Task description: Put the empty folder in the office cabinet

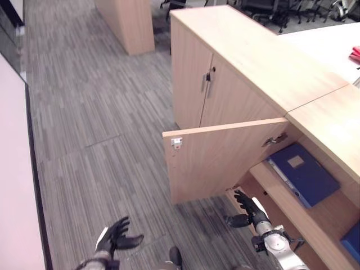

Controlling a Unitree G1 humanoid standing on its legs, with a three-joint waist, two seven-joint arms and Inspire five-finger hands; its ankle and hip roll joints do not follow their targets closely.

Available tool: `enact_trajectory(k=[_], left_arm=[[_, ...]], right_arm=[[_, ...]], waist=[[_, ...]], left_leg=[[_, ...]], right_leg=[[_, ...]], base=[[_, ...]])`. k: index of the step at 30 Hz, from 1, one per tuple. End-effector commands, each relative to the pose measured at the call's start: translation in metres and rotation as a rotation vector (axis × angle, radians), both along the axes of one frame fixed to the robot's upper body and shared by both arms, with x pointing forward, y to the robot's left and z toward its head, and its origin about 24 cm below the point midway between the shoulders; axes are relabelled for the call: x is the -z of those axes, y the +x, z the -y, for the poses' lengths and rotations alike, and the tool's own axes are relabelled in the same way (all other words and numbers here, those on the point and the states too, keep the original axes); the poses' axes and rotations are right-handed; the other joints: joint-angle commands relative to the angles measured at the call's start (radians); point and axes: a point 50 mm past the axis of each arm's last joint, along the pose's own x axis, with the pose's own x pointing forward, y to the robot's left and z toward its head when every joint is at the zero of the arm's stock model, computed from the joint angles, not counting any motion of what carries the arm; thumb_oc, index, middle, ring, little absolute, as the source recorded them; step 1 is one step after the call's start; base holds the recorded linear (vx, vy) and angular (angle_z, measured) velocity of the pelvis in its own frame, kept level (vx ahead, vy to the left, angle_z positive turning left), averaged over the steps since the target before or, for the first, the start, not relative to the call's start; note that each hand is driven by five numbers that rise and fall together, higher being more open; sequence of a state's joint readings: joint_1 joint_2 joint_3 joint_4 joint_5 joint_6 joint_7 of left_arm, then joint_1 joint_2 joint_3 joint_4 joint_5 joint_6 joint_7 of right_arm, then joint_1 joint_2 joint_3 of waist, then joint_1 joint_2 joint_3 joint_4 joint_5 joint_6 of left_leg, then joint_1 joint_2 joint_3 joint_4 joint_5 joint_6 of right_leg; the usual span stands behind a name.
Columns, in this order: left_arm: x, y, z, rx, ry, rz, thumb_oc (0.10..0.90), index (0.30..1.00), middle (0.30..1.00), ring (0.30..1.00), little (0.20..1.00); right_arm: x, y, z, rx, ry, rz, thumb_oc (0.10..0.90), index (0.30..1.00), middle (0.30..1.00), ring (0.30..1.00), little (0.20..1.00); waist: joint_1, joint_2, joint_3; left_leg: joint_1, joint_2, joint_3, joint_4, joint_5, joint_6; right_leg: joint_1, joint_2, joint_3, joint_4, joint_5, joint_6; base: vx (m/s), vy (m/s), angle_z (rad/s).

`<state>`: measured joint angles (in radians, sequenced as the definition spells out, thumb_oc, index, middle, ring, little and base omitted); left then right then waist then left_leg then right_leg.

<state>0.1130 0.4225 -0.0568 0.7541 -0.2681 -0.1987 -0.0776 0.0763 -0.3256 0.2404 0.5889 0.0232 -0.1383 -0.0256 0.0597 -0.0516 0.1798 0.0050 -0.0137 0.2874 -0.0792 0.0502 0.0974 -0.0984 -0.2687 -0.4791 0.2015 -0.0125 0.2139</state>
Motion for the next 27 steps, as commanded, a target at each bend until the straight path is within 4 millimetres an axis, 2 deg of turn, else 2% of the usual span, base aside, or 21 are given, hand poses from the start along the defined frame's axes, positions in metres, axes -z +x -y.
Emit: enact_trajectory(k=[1,2,3,4,5,6,13,15,16,17,19,20,21,22,23,24,25,26,27], left_arm=[[-0.019,0.022,0.005,0.056,0.009,0.142,0.800,0.900,0.900,0.900,0.900],[-0.018,0.020,0.006,0.052,0.002,0.141,0.800,0.900,0.900,0.900,0.900],[-0.018,0.020,0.008,0.052,-0.006,0.146,0.800,0.900,0.900,0.900,0.900],[-0.020,0.021,0.009,0.053,-0.015,0.158,0.800,0.900,0.900,0.900,0.900],[-0.019,0.021,0.009,0.053,-0.014,0.157,0.800,0.900,0.900,0.900,0.900],[-0.023,0.022,0.012,0.061,-0.025,0.179,0.800,0.900,0.900,0.900,0.900],[-0.032,0.024,0.012,0.057,-0.038,0.235,0.800,0.900,0.900,0.900,0.900],[-0.041,0.031,0.013,0.061,-0.035,0.286,0.800,0.900,0.900,0.900,0.900],[-0.041,0.031,0.013,0.060,-0.034,0.285,0.800,0.900,0.900,0.900,0.900],[-0.047,0.038,0.013,0.063,-0.028,0.318,0.800,0.900,0.900,0.900,0.900],[-0.051,0.043,0.014,0.070,-0.025,0.337,0.800,0.900,0.900,0.900,0.900],[-0.058,0.052,0.013,0.074,-0.016,0.369,0.800,0.900,0.900,0.900,0.900],[-0.062,0.056,0.013,0.075,-0.009,0.385,0.800,0.900,0.900,0.900,0.900],[-0.067,0.063,0.012,0.082,0.002,0.407,0.800,0.900,0.900,0.900,0.900],[-0.073,0.070,0.011,0.084,0.013,0.428,0.800,0.900,0.900,0.900,0.900],[-0.073,0.071,0.012,0.085,0.013,0.431,0.800,0.900,0.900,0.900,0.900],[-0.084,0.084,0.009,0.080,0.034,0.466,0.800,0.900,0.900,0.900,0.900],[-0.084,0.085,0.009,0.081,0.034,0.468,0.800,0.900,0.900,0.900,0.900],[-0.096,0.097,0.004,0.067,0.055,0.511,0.800,0.900,0.900,0.900,0.900]], right_arm=[[-0.026,0.022,0.026,0.041,-0.033,0.142,0.800,0.900,0.900,0.900,0.900],[-0.023,0.018,0.027,0.052,-0.033,0.121,0.800,0.900,0.900,0.900,0.900],[-0.020,0.015,0.029,0.061,-0.032,0.108,0.800,0.900,0.900,0.900,0.900],[-0.018,0.012,0.030,0.070,-0.029,0.096,0.800,0.900,0.900,0.900,0.900],[-0.018,0.012,0.030,0.070,-0.029,0.095,0.800,0.900,0.900,0.900,0.900],[-0.013,0.006,0.033,0.086,-0.032,0.066,0.800,0.900,0.900,0.900,0.900],[-0.007,-0.005,0.037,0.103,-0.035,0.027,0.800,0.900,0.900,0.900,0.900],[-0.005,-0.009,0.036,0.091,-0.040,0.014,0.800,0.900,0.900,0.900,0.900],[-0.005,-0.009,0.036,0.090,-0.040,0.013,0.800,0.900,0.900,0.900,0.900],[-0.005,-0.010,0.036,0.089,-0.037,0.012,0.800,0.900,0.900,0.900,0.900],[-0.005,-0.011,0.035,0.081,-0.037,0.009,0.800,0.900,0.900,0.900,0.900],[-0.004,-0.012,0.033,0.062,-0.038,0.004,0.800,0.900,0.900,0.900,0.900],[-0.004,-0.012,0.032,0.053,-0.038,0.000,0.800,0.900,0.900,0.900,0.900],[-0.003,-0.012,0.031,0.041,-0.041,-0.005,0.800,0.900,0.900,0.900,0.900],[-0.002,-0.013,0.030,0.026,-0.044,-0.011,0.800,0.900,0.900,0.900,0.900],[-0.003,-0.013,0.030,0.027,-0.044,-0.009,0.800,0.900,0.900,0.900,0.900],[-0.003,-0.013,0.026,-0.004,-0.046,-0.011,0.800,0.900,0.900,0.900,0.900],[-0.003,-0.013,0.026,-0.003,-0.046,-0.009,0.800,0.900,0.900,0.900,0.900],[-0.002,-0.014,0.025,-0.023,-0.049,-0.017,0.800,0.900,0.900,0.900,0.900]], waist=[[0.008,0.015,-0.045],[0.009,0.017,-0.058],[0.010,0.018,-0.065],[0.011,0.018,-0.065],[0.011,0.019,-0.069],[0.015,0.019,-0.075],[0.014,0.023,-0.090],[0.012,0.025,-0.097],[0.012,0.027,-0.101],[0.008,0.026,-0.101],[0.004,0.027,-0.103],[-0.004,0.030,-0.112],[-0.007,0.031,-0.113],[-0.012,0.031,-0.110],[-0.018,0.033,-0.117],[-0.018,0.032,-0.111],[-0.031,0.035,-0.121],[-0.031,0.034,-0.115],[-0.044,0.036,-0.120]], left_leg=[[0.023,0.070,0.017,-0.008,-0.054,-0.123],[0.036,0.072,0.007,-0.008,-0.077,-0.130],[0.039,0.073,0.008,-0.008,-0.076,-0.132],[0.030,0.072,0.021,-0.008,-0.052,-0.127],[0.039,0.074,0.006,-0.008,-0.074,-0.134],[0.034,0.072,0.014,-0.008,-0.052,-0.130],[0.056,0.075,0.011,-0.008,-0.054,-0.140],[0.061,0.077,0.013,-0.008,-0.055,-0.144],[0.072,0.081,-0.002,-0.008,-0.077,-0.152],[0.066,0.080,0.014,-0.008,-0.055,-0.147],[0.069,0.079,0.017,-0.008,-0.056,-0.147],[0.085,0.085,0.008,-0.008,-0.080,-0.156],[0.088,0.086,0.010,-0.008,-0.080,-0.157],[0.082,0.083,0.028,-0.008,-0.059,-0.151],[0.094,0.087,0.016,-0.008,-0.081,-0.159],[0.085,0.084,0.031,-0.008,-0.060,-0.152],[0.100,0.090,0.026,-0.008,-0.082,-0.161],[0.091,0.087,0.042,-0.008,-0.060,-0.154],[0.095,0.090,0.050,-0.008,-0.061,-0.155]], right_leg=[[0.073,0.064,-0.029,-0.118,0.029,-0.039],[0.097,0.070,-0.018,-0.135,0.013,-0.030],[0.109,0.072,-0.020,-0.149,0.015,-0.033],[0.110,0.070,-0.039,-0.161,0.033,-0.045],[0.119,0.076,-0.022,-0.162,0.017,-0.035],[0.135,0.076,-0.046,-0.186,0.032,-0.049],[0.193,0.087,-0.058,-0.238,0.038,-0.053],[0.205,0.091,-0.059,-0.254,0.038,-0.055],[0.216,0.098,-0.041,-0.259,0.022,-0.046],[0.210,0.092,-0.054,-0.259,0.039,-0.055],[0.213,0.093,-0.052,-0.261,0.039,-0.056],[0.228,0.100,-0.031,-0.270,0.023,-0.048],[0.231,0.100,-0.029,-0.271,0.024,-0.049],[0.222,0.094,-0.042,-0.267,0.040,-0.057],[0.232,0.101,-0.023,-0.274,0.025,-0.049],[0.223,0.095,-0.040,-0.268,0.040,-0.057],[0.232,0.102,-0.017,-0.274,0.026,-0.049],[0.222,0.096,-0.033,-0.268,0.042,-0.057],[0.221,0.096,-0.028,-0.270,0.045,-0.056]], base=[[0.17,-0.069,0.50],[0.12,-0.054,0.21],[0.09,-0.039,0.00],[0.05,-0.027,-0.13],[-0.01,-0.029,-0.21],[0.06,-0.035,-0.10],[0.03,-0.027,0.06],[0.07,-0.030,-0.08],[0.00,0.000,0.00],[0.00,0.000,0.00],[0.02,-0.017,-0.02],[0.10,-0.028,-0.02],[0.00,0.000,0.00],[0.01,-0.008,-0.04],[-0.07,0.007,-0.09],[0.09,-0.015,-0.17],[-0.07,0.006,-0.21],[0.02,-0.008,-0.18],[-0.07,0.002,-0.13]])
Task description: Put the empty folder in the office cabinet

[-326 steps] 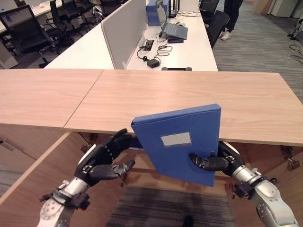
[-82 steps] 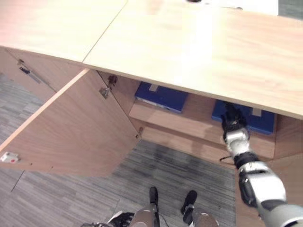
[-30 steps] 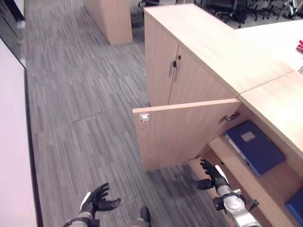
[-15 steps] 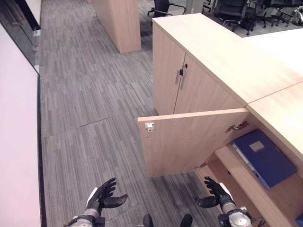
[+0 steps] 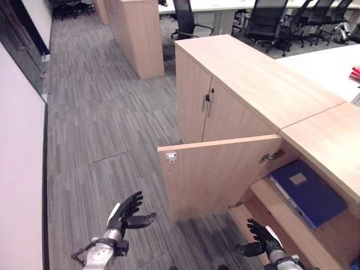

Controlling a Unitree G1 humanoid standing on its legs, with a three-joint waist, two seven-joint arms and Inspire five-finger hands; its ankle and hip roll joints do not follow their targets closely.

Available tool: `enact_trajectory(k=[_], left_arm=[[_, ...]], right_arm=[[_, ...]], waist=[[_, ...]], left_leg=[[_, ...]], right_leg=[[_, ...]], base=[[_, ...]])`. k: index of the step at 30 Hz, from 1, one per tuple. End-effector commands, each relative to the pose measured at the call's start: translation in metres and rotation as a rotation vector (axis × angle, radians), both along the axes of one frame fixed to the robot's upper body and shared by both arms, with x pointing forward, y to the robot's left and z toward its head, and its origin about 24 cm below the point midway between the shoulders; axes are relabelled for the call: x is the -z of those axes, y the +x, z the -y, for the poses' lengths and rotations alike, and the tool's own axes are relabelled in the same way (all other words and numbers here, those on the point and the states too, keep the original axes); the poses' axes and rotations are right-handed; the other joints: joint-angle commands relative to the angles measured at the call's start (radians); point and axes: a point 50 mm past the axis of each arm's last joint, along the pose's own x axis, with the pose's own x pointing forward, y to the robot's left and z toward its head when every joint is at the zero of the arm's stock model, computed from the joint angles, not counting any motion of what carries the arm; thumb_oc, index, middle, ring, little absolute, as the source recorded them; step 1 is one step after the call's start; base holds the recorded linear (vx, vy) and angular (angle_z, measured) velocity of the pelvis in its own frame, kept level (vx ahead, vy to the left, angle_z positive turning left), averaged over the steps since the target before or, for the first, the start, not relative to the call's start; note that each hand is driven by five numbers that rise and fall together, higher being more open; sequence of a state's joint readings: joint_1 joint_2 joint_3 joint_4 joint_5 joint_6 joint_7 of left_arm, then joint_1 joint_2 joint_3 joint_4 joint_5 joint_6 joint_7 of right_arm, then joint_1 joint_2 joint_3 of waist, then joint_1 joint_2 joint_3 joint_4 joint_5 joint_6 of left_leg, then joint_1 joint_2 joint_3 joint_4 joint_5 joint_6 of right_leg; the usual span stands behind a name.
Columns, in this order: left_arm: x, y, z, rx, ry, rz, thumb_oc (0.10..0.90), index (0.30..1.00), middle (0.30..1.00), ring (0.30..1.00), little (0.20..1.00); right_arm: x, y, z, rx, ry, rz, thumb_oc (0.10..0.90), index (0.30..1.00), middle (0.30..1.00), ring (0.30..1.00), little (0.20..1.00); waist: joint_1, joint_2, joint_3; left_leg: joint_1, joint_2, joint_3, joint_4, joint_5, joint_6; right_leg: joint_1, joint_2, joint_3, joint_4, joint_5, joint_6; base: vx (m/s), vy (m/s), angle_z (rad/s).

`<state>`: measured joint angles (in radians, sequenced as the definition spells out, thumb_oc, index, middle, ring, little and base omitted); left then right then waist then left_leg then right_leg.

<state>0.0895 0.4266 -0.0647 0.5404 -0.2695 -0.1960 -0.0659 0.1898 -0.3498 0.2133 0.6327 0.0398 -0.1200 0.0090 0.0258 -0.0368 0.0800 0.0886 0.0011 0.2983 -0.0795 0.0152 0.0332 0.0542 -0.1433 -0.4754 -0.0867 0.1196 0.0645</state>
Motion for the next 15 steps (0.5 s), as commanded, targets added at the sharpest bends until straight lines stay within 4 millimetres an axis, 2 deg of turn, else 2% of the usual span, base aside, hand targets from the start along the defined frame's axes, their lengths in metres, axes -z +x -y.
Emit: enact_trajectory(k=[1,2,3,4,5,6,7,8,10,12,15], left_arm=[[-0.065,0.063,-0.015,-0.031,0.052,0.316,0.800,0.900,0.900,0.900,0.900],[-0.070,0.068,-0.018,-0.042,0.060,0.330,0.800,0.900,0.900,0.900,0.900],[-0.076,0.075,-0.021,-0.047,0.074,0.344,0.800,0.900,0.900,0.900,0.900],[-0.082,0.081,-0.023,-0.046,0.086,0.359,0.800,0.900,0.900,0.900,0.900],[-0.089,0.088,-0.023,-0.040,0.098,0.375,0.800,0.900,0.900,0.900,0.900],[-0.096,0.094,-0.023,-0.030,0.112,0.392,0.800,0.900,0.900,0.900,0.900],[-0.107,0.105,-0.019,-0.010,0.115,0.428,0.800,0.900,0.900,0.900,0.900],[-0.112,0.110,-0.017,0.000,0.115,0.441,0.800,0.900,0.900,0.900,0.900],[-0.121,0.119,-0.010,0.025,0.120,0.467,0.800,0.900,0.900,0.900,0.900],[-0.124,0.123,-0.007,0.032,0.121,0.474,0.800,0.900,0.900,0.900,0.900],[-0.132,0.134,0.010,0.087,0.109,0.501,0.800,0.900,0.900,0.900,0.900]], right_arm=[[-0.024,0.033,0.004,-0.089,-0.040,0.149,0.800,0.900,0.900,0.900,0.900],[-0.025,0.033,0.003,-0.097,-0.040,0.150,0.800,0.900,0.900,0.900,0.900],[-0.025,0.033,0.003,-0.106,-0.040,0.151,0.800,0.900,0.900,0.900,0.900],[-0.025,0.033,0.002,-0.119,-0.043,0.148,0.800,0.900,0.900,0.900,0.900],[-0.025,0.032,0.003,-0.124,-0.047,0.145,0.800,0.900,0.900,0.900,0.900],[-0.025,0.032,0.003,-0.132,-0.050,0.140,0.800,0.900,0.900,0.900,0.900],[-0.025,0.033,0.004,-0.138,-0.054,0.138,0.800,0.900,0.900,0.900,0.900],[-0.025,0.033,0.004,-0.141,-0.057,0.134,0.800,0.900,0.900,0.900,0.900],[-0.024,0.032,0.004,-0.148,-0.063,0.127,0.800,0.900,0.900,0.900,0.900],[-0.024,0.032,0.005,-0.149,-0.065,0.123,0.800,0.900,0.900,0.900,0.900],[-0.022,0.031,0.006,-0.144,-0.072,0.111,0.800,0.900,0.900,0.900,0.900]], waist=[[-0.016,0.022,-0.021],[-0.023,0.024,-0.028],[-0.030,0.022,-0.025],[-0.038,0.025,-0.032],[-0.044,0.023,-0.029],[-0.049,0.025,-0.034],[-0.062,0.022,-0.031],[-0.065,0.025,-0.035],[-0.075,0.024,-0.036],[-0.078,0.023,-0.035],[-0.091,0.020,-0.036]], left_leg=[[0.014,0.076,0.042,-0.008,-0.026,-0.091],[0.023,0.079,0.030,-0.008,-0.048,-0.098],[0.017,0.077,0.050,-0.008,-0.027,-0.092],[0.027,0.080,0.039,-0.008,-0.050,-0.099],[0.020,0.078,0.059,-0.008,-0.028,-0.092],[0.029,0.080,0.048,-0.008,-0.050,-0.099],[0.020,0.079,0.070,-0.008,-0.029,-0.092],[0.029,0.081,0.059,-0.008,-0.051,-0.098],[0.031,0.081,0.066,-0.008,-0.053,-0.097],[0.032,0.081,0.068,-0.008,-0.054,-0.097],[0.031,0.081,0.074,-0.008,-0.056,-0.095]], right_leg=[[0.068,-0.030,-0.027,0.018,-0.086,0.094],[0.078,-0.024,-0.008,0.013,-0.100,0.103],[0.065,-0.030,-0.019,0.018,-0.082,0.096],[0.074,-0.025,-0.001,0.013,-0.095,0.106],[0.063,-0.031,-0.013,0.019,-0.077,0.098],[0.072,-0.025,0.005,0.014,-0.090,0.108],[0.057,-0.033,-0.005,0.020,-0.069,0.103],[0.065,-0.028,0.013,0.017,-0.082,0.113],[0.061,-0.030,0.017,0.018,-0.077,0.116],[0.059,-0.031,0.018,0.020,-0.076,0.117],[0.052,-0.036,0.020,0.027,-0.072,0.121]], base=[[0.08,-0.015,-0.08],[0.00,-0.006,-0.14],[0.07,-0.002,-0.16],[-0.08,0.012,-0.19],[0.08,0.008,-0.18],[-0.08,0.015,-0.17],[0.07,0.017,-0.25],[-0.01,0.019,-0.19],[0.03,0.015,-0.14],[0.00,0.014,-0.12],[-0.01,0.025,-0.08]])
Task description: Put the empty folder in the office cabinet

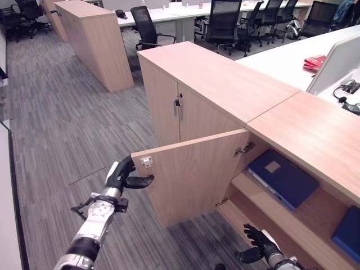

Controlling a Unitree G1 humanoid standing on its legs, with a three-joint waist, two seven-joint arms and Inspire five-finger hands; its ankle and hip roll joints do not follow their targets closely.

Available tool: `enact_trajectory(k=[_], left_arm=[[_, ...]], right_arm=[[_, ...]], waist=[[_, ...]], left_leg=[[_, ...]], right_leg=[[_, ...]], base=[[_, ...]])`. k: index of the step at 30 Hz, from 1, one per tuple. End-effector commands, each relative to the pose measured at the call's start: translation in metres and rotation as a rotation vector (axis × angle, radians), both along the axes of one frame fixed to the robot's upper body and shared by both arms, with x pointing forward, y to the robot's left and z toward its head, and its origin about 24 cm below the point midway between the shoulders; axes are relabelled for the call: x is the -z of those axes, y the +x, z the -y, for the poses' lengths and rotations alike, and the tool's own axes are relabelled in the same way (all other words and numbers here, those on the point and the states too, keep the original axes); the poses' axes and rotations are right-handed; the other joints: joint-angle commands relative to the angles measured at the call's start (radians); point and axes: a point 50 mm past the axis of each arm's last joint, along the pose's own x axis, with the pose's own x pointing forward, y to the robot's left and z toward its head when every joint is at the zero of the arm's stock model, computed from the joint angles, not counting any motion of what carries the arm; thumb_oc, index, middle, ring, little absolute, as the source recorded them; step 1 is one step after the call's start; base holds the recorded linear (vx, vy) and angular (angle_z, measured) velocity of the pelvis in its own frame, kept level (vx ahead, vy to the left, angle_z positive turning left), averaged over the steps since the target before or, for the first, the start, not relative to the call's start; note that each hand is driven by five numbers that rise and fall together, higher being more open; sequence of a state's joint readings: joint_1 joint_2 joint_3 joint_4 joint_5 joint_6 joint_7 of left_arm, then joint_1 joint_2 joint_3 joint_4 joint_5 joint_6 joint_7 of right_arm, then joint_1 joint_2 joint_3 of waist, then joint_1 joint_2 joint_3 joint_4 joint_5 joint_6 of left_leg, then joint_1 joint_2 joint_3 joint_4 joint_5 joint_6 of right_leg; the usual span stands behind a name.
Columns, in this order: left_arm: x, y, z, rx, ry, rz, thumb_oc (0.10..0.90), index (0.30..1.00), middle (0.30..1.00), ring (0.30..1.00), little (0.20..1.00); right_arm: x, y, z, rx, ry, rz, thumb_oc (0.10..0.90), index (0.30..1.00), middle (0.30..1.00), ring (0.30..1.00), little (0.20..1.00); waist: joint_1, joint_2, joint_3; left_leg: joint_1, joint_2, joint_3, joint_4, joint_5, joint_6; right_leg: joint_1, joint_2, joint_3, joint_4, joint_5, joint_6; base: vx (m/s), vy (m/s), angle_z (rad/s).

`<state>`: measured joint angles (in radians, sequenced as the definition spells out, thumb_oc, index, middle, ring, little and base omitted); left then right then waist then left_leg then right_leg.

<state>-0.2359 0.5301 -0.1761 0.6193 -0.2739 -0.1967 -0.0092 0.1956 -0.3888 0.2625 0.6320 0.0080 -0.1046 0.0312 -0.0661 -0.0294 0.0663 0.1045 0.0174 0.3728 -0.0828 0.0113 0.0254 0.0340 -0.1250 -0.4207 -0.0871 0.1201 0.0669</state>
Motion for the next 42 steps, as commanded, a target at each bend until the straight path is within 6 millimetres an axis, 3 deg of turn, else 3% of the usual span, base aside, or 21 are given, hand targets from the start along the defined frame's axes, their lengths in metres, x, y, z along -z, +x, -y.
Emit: enact_trajectory(k=[1,6,7,8,9,11,12,17,18,19,20,21,22,23,24,27,29,30,33,37,42], left_arm=[[-0.071,0.050,0.013,0.039,-0.042,0.296,0.800,0.900,0.900,0.900,0.900],[-0.072,0.052,0.042,0.123,-0.106,0.317,0.800,0.900,0.900,0.900,0.900],[-0.071,0.051,0.056,0.179,-0.129,0.322,0.800,0.900,0.900,0.900,0.900],[-0.070,0.049,0.064,0.217,-0.134,0.320,0.800,0.900,0.900,0.900,0.900],[-0.070,0.049,0.064,0.218,-0.134,0.320,0.800,0.900,0.900,0.900,0.900],[-0.069,0.044,0.076,0.283,-0.140,0.321,0.800,0.900,0.900,0.900,0.900],[-0.063,0.036,0.090,0.354,-0.152,0.303,0.800,0.900,0.900,0.900,0.900],[-0.054,0.017,0.102,0.432,-0.197,0.279,0.800,0.900,0.900,0.900,0.900],[-0.054,0.017,0.102,0.432,-0.197,0.278,0.800,0.900,0.900,0.900,0.900],[-0.052,0.013,0.101,0.433,-0.223,0.272,0.800,0.900,0.900,0.900,0.900],[-0.048,0.009,0.100,0.442,-0.224,0.256,0.800,0.900,0.900,0.900,0.900],[-0.049,0.009,0.099,0.442,-0.224,0.258,0.800,0.900,0.900,0.900,0.900],[-0.047,0.004,0.096,0.447,-0.216,0.248,0.800,0.900,0.900,0.900,0.900],[-0.040,-0.005,0.086,0.437,-0.215,0.219,0.800,0.900,0.900,0.900,0.900],[-0.040,-0.006,0.085,0.436,-0.215,0.218,0.800,0.900,0.900,0.900,0.900],[-0.029,-0.029,0.066,0.384,-0.253,0.172,0.800,0.900,0.900,0.900,0.900],[-0.027,-0.036,0.062,0.375,-0.253,0.158,0.800,0.900,0.900,0.900,0.900],[-0.024,-0.048,0.058,0.368,-0.263,0.141,0.800,0.900,0.900,0.900,0.900],[-0.016,-0.063,0.056,0.363,-0.283,0.102,0.800,0.900,0.900,0.900,0.900],[-0.007,-0.073,0.056,0.367,-0.270,0.063,0.800,0.900,0.900,0.900,0.900],[0.000,-0.078,0.059,0.345,-0.275,0.047,0.800,0.900,0.900,0.900,0.900]], right_arm=[[-0.024,0.037,0.004,-0.059,-0.024,0.160,0.800,0.900,0.900,0.900,0.900],[-0.023,0.039,0.003,-0.054,-0.028,0.158,0.800,0.900,0.900,0.900,0.900],[-0.022,0.040,0.003,-0.045,-0.031,0.154,0.800,0.900,0.900,0.900,0.900],[-0.022,0.041,0.003,-0.045,-0.034,0.156,0.800,0.900,0.900,0.900,0.900],[-0.022,0.041,0.003,-0.044,-0.034,0.157,0.800,0.900,0.900,0.900,0.900],[-0.022,0.042,0.003,-0.037,-0.030,0.156,0.800,0.900,0.900,0.900,0.900],[-0.022,0.043,0.003,-0.028,-0.031,0.158,0.800,0.900,0.900,0.900,0.900],[-0.026,0.047,0.003,0.013,-0.014,0.192,0.800,0.900,0.900,0.900,0.900],[-0.026,0.047,0.003,0.013,-0.014,0.192,0.800,0.900,0.900,0.900,0.900],[-0.029,0.055,-0.001,0.029,0.003,0.219,0.800,0.900,0.900,0.900,0.900],[-0.031,0.059,-0.002,0.044,0.013,0.232,0.800,0.900,0.900,0.900,0.900],[-0.031,0.059,-0.002,0.044,0.014,0.233,0.800,0.900,0.900,0.900,0.900],[-0.033,0.063,-0.006,0.056,0.032,0.253,0.800,0.900,0.900,0.900,0.900],[-0.038,0.072,-0.008,0.065,0.042,0.287,0.800,0.900,0.900,0.900,0.900],[-0.038,0.072,-0.008,0.064,0.042,0.287,0.800,0.900,0.900,0.900,0.900],[-0.046,0.087,-0.014,0.051,0.048,0.329,0.800,0.900,0.900,0.900,0.900],[-0.047,0.089,-0.017,0.042,0.056,0.336,0.800,0.900,0.900,0.900,0.900],[-0.049,0.093,-0.019,0.029,0.057,0.343,0.800,0.900,0.900,0.900,0.900],[-0.051,0.095,-0.014,0.043,0.039,0.354,0.800,0.900,0.900,0.900,0.900],[-0.050,0.093,-0.002,0.075,0.014,0.347,0.800,0.900,0.900,0.900,0.900],[-0.047,0.085,0.013,0.108,-0.014,0.324,0.800,0.900,0.900,0.900,0.900]], waist=[[0.000,0.012,-0.022],[-0.003,0.006,-0.018],[-0.002,0.000,-0.012],[-0.002,0.002,-0.014],[-0.001,-0.001,-0.011],[0.000,0.000,-0.011],[0.003,-0.005,-0.005],[-0.001,-0.010,0.017],[0.000,-0.011,0.016],[-0.003,-0.010,0.034],[0.001,-0.001,0.033],[0.001,-0.006,0.035],[-0.008,0.002,0.041],[0.011,0.018,0.043],[0.012,0.017,0.043],[0.083,0.024,0.032],[0.104,0.020,0.027],[0.134,0.010,0.017],[0.147,0.008,0.010],[0.131,0.022,-0.004],[0.099,0.067,-0.002]], left_leg=[[0.014,0.064,0.000,-0.004,-0.051,-0.086],[0.010,0.061,0.003,-0.004,-0.052,-0.081],[-0.002,0.055,0.017,-0.004,-0.030,-0.071],[0.005,0.057,0.000,-0.004,-0.052,-0.075],[-0.004,0.054,0.016,-0.004,-0.030,-0.069],[0.005,0.053,0.000,-0.004,-0.054,-0.071],[-0.005,0.045,0.017,-0.004,-0.034,-0.060],[-0.016,0.040,0.032,-0.004,-0.035,-0.052],[-0.017,0.040,0.033,-0.004,-0.035,-0.052],[-0.033,0.052,0.065,-0.004,-0.031,-0.054],[-0.045,0.073,0.064,-0.004,-0.048,-0.065],[-0.055,0.070,0.084,-0.004,-0.024,-0.059],[-0.078,0.087,0.085,-0.004,-0.011,-0.062],[-0.084,0.103,0.104,-0.004,-0.017,-0.062],[-0.082,0.104,0.107,-0.004,-0.017,-0.062],[-0.100,0.122,0.227,0.005,0.009,-0.048],[-0.098,0.120,0.248,0.007,0.010,-0.043],[-0.099,0.131,0.302,0.013,0.030,-0.044],[-0.083,0.164,0.362,0.022,0.054,-0.055],[-0.077,0.232,0.399,0.051,0.103,-0.100],[-0.050,0.340,0.434,0.060,0.189,-0.173]], right_leg=[[0.071,-0.055,-0.035,0.029,-0.071,0.119],[0.064,-0.062,-0.037,0.043,-0.068,0.123],[0.051,-0.072,-0.055,0.054,-0.054,0.112],[0.057,-0.069,-0.039,0.057,-0.068,0.124],[0.047,-0.075,-0.054,0.061,-0.054,0.114],[0.052,-0.075,-0.043,0.068,-0.068,0.126],[0.040,-0.088,-0.062,0.084,-0.052,0.119],[0.005,-0.116,-0.049,0.098,-0.016,0.139],[0.003,-0.116,-0.048,0.099,-0.015,0.139],[-0.036,-0.144,-0.044,0.101,0.048,0.165],[-0.037,-0.154,-0.024,0.091,0.060,0.187],[-0.048,-0.159,-0.036,0.092,0.075,0.177],[-0.072,-0.188,0.017,0.112,0.074,0.177],[-0.039,-0.192,0.024,0.143,0.008,0.179],[-0.040,-0.193,0.027,0.147,0.005,0.179],[0.028,-0.257,-0.141,0.232,-0.016,0.174],[0.051,-0.271,-0.170,0.241,-0.007,0.175],[0.089,-0.276,-0.204,0.219,0.023,0.183],[0.118,-0.268,-0.222,0.145,0.022,0.187],[0.145,-0.210,-0.176,0.025,-0.022,0.179],[0.136,-0.123,-0.138,0.003,-0.100,0.140]], base=[[0.00,0.000,0.00],[-0.02,0.022,-0.01],[-0.01,0.033,0.02],[-0.09,0.030,0.01],[0.00,0.000,0.00],[-0.01,0.056,0.00],[0.00,0.081,0.01],[-0.03,0.058,0.02],[-0.15,-0.018,-0.05],[-0.12,-0.093,-0.14],[-0.19,-0.104,-0.39],[-0.18,-0.079,-0.59],[-0.29,0.009,-0.61],[-0.22,0.018,-0.41],[-0.22,0.045,-0.22],[-0.22,0.023,-0.80],[-0.15,-0.062,-0.95],[-0.15,-0.138,-1.30],[-0.18,-0.225,-1.25],[-0.09,-0.265,-0.89],[-0.06,-0.291,-0.53]])
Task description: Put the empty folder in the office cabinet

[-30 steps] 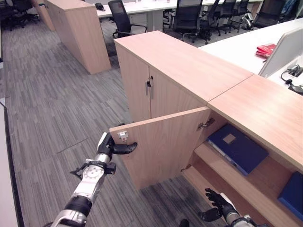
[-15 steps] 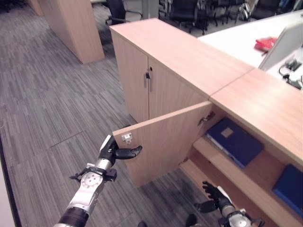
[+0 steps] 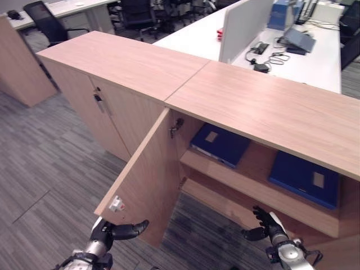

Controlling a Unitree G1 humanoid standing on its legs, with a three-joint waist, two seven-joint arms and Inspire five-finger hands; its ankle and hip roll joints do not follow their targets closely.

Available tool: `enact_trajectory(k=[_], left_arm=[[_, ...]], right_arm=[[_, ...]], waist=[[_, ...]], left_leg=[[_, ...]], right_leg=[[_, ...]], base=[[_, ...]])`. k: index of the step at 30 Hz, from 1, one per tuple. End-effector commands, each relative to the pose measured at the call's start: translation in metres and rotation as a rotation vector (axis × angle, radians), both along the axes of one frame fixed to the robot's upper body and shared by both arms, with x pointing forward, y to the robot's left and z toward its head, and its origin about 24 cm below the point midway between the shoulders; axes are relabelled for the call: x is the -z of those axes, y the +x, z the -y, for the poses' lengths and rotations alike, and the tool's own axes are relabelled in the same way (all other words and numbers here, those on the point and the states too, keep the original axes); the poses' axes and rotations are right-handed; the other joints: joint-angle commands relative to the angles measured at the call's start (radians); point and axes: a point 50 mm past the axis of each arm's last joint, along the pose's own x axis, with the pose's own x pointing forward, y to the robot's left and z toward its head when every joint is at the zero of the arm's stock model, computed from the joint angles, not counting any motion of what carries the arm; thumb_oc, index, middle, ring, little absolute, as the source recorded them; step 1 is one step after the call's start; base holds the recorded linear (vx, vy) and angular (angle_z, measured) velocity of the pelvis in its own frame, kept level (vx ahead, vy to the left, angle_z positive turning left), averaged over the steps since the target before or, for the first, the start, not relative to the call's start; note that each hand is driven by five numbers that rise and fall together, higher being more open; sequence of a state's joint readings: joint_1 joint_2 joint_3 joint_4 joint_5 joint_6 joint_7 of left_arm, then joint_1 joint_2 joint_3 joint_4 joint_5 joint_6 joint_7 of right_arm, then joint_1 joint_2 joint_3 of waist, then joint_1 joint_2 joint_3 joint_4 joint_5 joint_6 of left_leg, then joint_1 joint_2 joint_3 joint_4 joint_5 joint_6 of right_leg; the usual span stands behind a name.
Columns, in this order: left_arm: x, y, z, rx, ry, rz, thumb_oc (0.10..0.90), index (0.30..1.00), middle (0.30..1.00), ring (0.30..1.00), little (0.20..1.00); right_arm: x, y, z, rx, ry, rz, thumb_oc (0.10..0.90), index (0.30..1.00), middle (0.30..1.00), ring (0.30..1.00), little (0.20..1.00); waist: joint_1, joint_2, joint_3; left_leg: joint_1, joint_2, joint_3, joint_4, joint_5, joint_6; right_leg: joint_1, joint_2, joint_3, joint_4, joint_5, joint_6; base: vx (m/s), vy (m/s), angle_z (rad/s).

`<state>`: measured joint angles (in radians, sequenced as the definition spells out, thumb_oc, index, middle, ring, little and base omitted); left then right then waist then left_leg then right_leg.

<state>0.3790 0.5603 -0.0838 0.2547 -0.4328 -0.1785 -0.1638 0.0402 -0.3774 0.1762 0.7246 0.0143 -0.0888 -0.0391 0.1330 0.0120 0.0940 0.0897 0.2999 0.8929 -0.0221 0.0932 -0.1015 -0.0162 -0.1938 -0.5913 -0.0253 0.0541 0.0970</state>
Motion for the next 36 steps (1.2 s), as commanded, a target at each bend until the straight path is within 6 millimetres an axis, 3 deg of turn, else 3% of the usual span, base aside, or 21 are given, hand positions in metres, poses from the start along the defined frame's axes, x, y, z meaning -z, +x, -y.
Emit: enact_trajectory(k=[1,5,7,8,9,10,11,12,13,14,15,18,20,23,27,29,30,33,36], left_arm=[[-0.047,0.063,0.071,0.294,-0.115,0.336,0.800,0.900,0.900,0.900,0.900],[-0.040,0.059,0.074,0.258,-0.151,0.318,0.800,0.900,0.900,0.900,0.900],[-0.039,0.059,0.075,0.255,-0.153,0.315,0.800,0.900,0.900,0.900,0.900],[-0.039,0.061,0.076,0.245,-0.157,0.319,0.800,0.900,0.900,0.900,0.900],[-0.039,0.061,0.076,0.245,-0.158,0.320,0.800,0.900,0.900,0.900,0.900],[-0.039,0.061,0.078,0.230,-0.173,0.325,0.800,0.900,0.900,0.900,0.900],[-0.039,0.061,0.079,0.216,-0.178,0.328,0.800,0.900,0.900,0.900,0.900],[-0.037,0.060,0.079,0.203,-0.187,0.326,0.800,0.900,0.900,0.900,0.900],[-0.037,0.060,0.079,0.203,-0.187,0.327,0.800,0.900,0.900,0.900,0.900],[-0.035,0.059,0.078,0.185,-0.187,0.320,0.800,0.900,0.900,0.900,0.900],[-0.034,0.059,0.077,0.182,-0.184,0.317,0.800,0.900,0.900,0.900,0.900],[-0.031,0.061,0.075,0.168,-0.163,0.308,0.800,0.900,0.900,0.900,0.900],[-0.030,0.062,0.074,0.158,-0.155,0.304,0.800,0.900,0.900,0.900,0.900],[-0.024,0.067,0.065,0.103,-0.113,0.284,0.800,0.900,0.900,0.900,0.900],[-0.018,0.086,0.038,-0.051,-0.026,0.260,0.800,0.900,0.900,0.900,0.900],[-0.035,0.112,-0.014,-0.190,0.156,0.260,0.800,0.900,0.900,0.900,0.900],[-0.054,0.124,-0.049,-0.251,0.283,0.254,0.800,0.900,0.900,0.900,0.900],[-0.079,0.129,-0.093,-0.296,0.471,0.202,0.800,0.900,0.900,0.900,0.900],[-0.097,0.125,-0.119,-0.345,0.544,0.181,0.800,0.900,0.900,0.900,0.900]], right_arm=[[-0.033,0.039,-0.002,-0.024,0.028,0.209,0.800,0.900,0.900,0.900,0.900],[-0.031,0.036,0.002,-0.042,0.007,0.188,0.800,0.900,0.900,0.900,0.900],[-0.031,0.036,0.002,-0.047,0.002,0.186,0.800,0.900,0.900,0.900,0.900],[-0.033,0.036,0.002,-0.061,-0.004,0.188,0.800,0.900,0.900,0.900,0.900],[-0.033,0.036,0.002,-0.061,-0.006,0.189,0.800,0.900,0.900,0.900,0.900],[-0.034,0.040,0.000,-0.088,-0.019,0.189,0.800,0.900,0.900,0.900,0.900],[-0.036,0.044,-0.005,-0.111,-0.022,0.197,0.800,0.900,0.900,0.900,0.900],[-0.036,0.046,-0.010,-0.134,-0.017,0.197,0.800,0.900,0.900,0.900,0.900],[-0.036,0.047,-0.010,-0.135,-0.017,0.198,0.800,0.900,0.900,0.900,0.900],[-0.036,0.051,-0.021,-0.178,-0.008,0.197,0.800,0.900,0.900,0.900,0.900],[-0.035,0.052,-0.025,-0.193,-0.003,0.193,0.800,0.900,0.900,0.900,0.900],[-0.036,0.055,-0.030,-0.213,0.005,0.196,0.800,0.900,0.900,0.900,0.900],[-0.036,0.056,-0.033,-0.220,0.015,0.197,0.800,0.900,0.900,0.900,0.900],[-0.030,0.045,-0.036,-0.224,0.033,0.169,0.800,0.900,0.900,0.900,0.900],[-0.023,0.032,-0.037,-0.228,0.049,0.132,0.800,0.900,0.900,0.900,0.900],[-0.024,0.027,-0.036,-0.237,0.070,0.129,0.800,0.900,0.900,0.900,0.900],[-0.024,0.025,-0.035,-0.249,0.074,0.129,0.800,0.900,0.900,0.900,0.900],[-0.025,0.019,-0.033,-0.273,0.084,0.121,0.800,0.900,0.900,0.900,0.900],[-0.025,0.015,-0.031,-0.278,0.099,0.115,0.800,0.900,0.900,0.900,0.900]], waist=[[-0.107,0.030,-0.027],[-0.127,0.060,-0.019],[-0.127,0.067,-0.013],[-0.122,0.073,0.002],[-0.126,0.075,0.001],[-0.097,0.073,0.014],[-0.081,0.062,0.020],[-0.067,0.050,0.022],[-0.067,0.049,0.020],[-0.038,0.025,0.020],[-0.034,0.023,0.020],[-0.020,0.013,0.022],[-0.021,0.012,0.026],[-0.061,0.017,0.011],[-0.113,0.011,-0.016],[-0.159,0.007,-0.036],[-0.180,0.008,-0.045],[-0.201,0.004,-0.060],[-0.213,-0.001,-0.073]], left_leg=[[-0.032,0.076,-0.081,0.007,0.121,-0.057],[-0.005,0.147,-0.079,0.043,0.158,-0.100],[-0.007,0.156,-0.109,0.056,0.172,-0.113],[-0.028,0.145,-0.217,0.088,0.190,-0.123],[-0.035,0.148,-0.225,0.094,0.190,-0.125],[-0.066,0.078,-0.414,0.118,0.159,-0.100],[-0.105,0.018,-0.536,0.156,0.118,-0.054],[-0.116,-0.024,-0.618,0.167,0.064,-0.033],[-0.121,-0.026,-0.617,0.169,0.064,-0.030],[-0.125,-0.111,-0.723,0.180,-0.040,-0.002],[-0.114,-0.137,-0.740,0.168,-0.067,0.001],[-0.156,-0.210,-0.801,0.152,-0.075,0.007],[-0.162,-0.217,-0.798,0.151,-0.077,0.009],[-0.098,-0.201,-0.712,0.105,-0.067,0.015],[-0.014,-0.200,-0.661,0.026,-0.057,0.021],[0.022,-0.200,-0.618,-0.021,-0.048,0.022],[0.036,-0.203,-0.604,-0.037,-0.050,0.024],[0.053,-0.208,-0.583,-0.050,-0.061,0.027],[0.064,-0.214,-0.571,-0.057,-0.072,0.031]], right_leg=[[0.183,-0.043,0.039,-0.061,-0.047,0.104],[0.181,0.008,0.091,-0.062,-0.099,0.075],[0.180,0.020,0.113,-0.062,-0.111,0.069],[0.174,0.031,0.142,-0.062,-0.127,0.059],[0.174,0.033,0.138,-0.062,-0.129,0.057],[0.153,0.039,0.185,-0.062,-0.129,0.046],[0.124,0.042,0.206,-0.062,-0.104,0.038],[0.116,0.042,0.234,-0.062,-0.100,0.033],[0.112,0.040,0.234,-0.062,-0.097,0.033],[0.099,0.050,0.287,-0.062,-0.090,0.032],[0.103,0.060,0.304,-0.062,-0.091,0.033],[0.104,0.074,0.352,-0.062,-0.075,0.029],[0.110,0.081,0.363,-0.062,-0.077,0.028],[0.140,0.099,0.369,-0.062,-0.086,0.024],[0.171,0.104,0.370,-0.058,-0.084,0.026],[0.168,0.110,0.388,-0.046,-0.081,0.034],[0.161,0.110,0.395,-0.036,-0.081,0.039],[0.158,0.110,0.395,-0.025,-0.084,0.049],[0.156,0.107,0.396,-0.021,-0.081,0.058]], base=[[-0.07,-0.386,-0.72],[-0.01,-0.245,-0.86],[0.00,-0.192,-1.07],[-0.01,-0.114,-0.66],[-0.01,-0.220,-1.05],[-0.05,-0.221,-1.36],[-0.02,-0.269,-1.56],[-0.04,-0.142,-1.30],[0.12,-0.182,-1.46],[0.14,-0.156,-1.53],[0.19,-0.189,-2.14],[0.12,-0.070,-1.91],[0.08,-0.042,-0.90],[0.17,0.011,0.00],[0.17,0.051,-0.28],[0.20,0.116,-0.67],[0.16,0.111,-0.45],[0.10,0.093,-0.63],[0.08,0.104,-0.04]])
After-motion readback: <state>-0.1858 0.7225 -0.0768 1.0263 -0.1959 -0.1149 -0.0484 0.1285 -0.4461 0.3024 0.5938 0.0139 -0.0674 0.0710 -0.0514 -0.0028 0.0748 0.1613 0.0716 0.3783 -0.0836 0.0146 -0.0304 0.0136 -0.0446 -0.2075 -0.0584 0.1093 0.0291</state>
